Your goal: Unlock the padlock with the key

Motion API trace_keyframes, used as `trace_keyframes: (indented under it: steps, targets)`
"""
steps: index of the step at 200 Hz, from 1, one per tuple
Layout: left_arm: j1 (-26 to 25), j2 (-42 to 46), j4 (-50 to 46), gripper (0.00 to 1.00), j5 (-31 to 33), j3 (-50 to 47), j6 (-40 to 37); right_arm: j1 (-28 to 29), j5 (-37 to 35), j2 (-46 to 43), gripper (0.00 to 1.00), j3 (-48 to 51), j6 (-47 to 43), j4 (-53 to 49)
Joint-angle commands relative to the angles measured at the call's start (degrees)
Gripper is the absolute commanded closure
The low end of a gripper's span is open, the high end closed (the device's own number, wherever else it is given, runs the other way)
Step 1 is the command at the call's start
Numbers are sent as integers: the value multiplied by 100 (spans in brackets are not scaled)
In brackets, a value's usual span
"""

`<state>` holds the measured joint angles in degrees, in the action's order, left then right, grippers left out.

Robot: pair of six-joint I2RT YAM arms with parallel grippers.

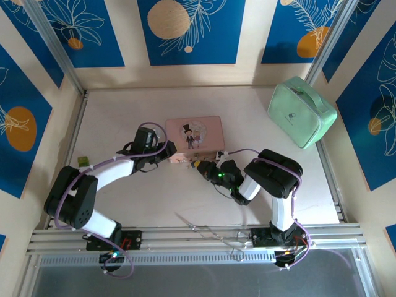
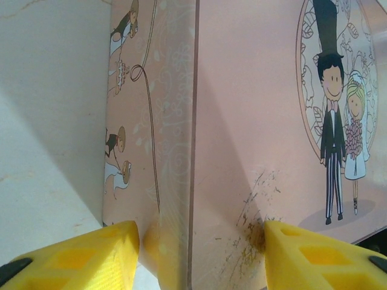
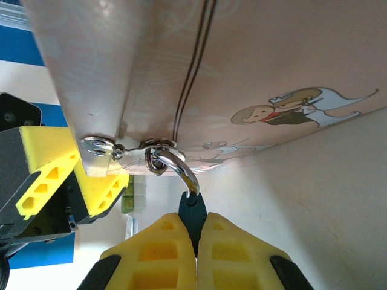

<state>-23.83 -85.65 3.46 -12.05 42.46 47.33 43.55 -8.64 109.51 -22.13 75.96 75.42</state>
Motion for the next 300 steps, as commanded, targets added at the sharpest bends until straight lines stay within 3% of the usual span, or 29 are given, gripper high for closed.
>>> trace_keyframes:
  steps: [1,56,122,300]
  targets:
    - [227,-207,-908,46,587,-390,88,31,-202,-21,100,9,117,-325]
    - [221,-194,-844,46,513,-389,167,-37,-200,-26,100,-94,114,-467]
    - [221,-89,-1110,30,616,395,-38,4,12,-215,100,-296,-103,-1021]
    - [221,-295,-619,39,405,-293,277,-4,-168,-303,100,-230,-20,-840]
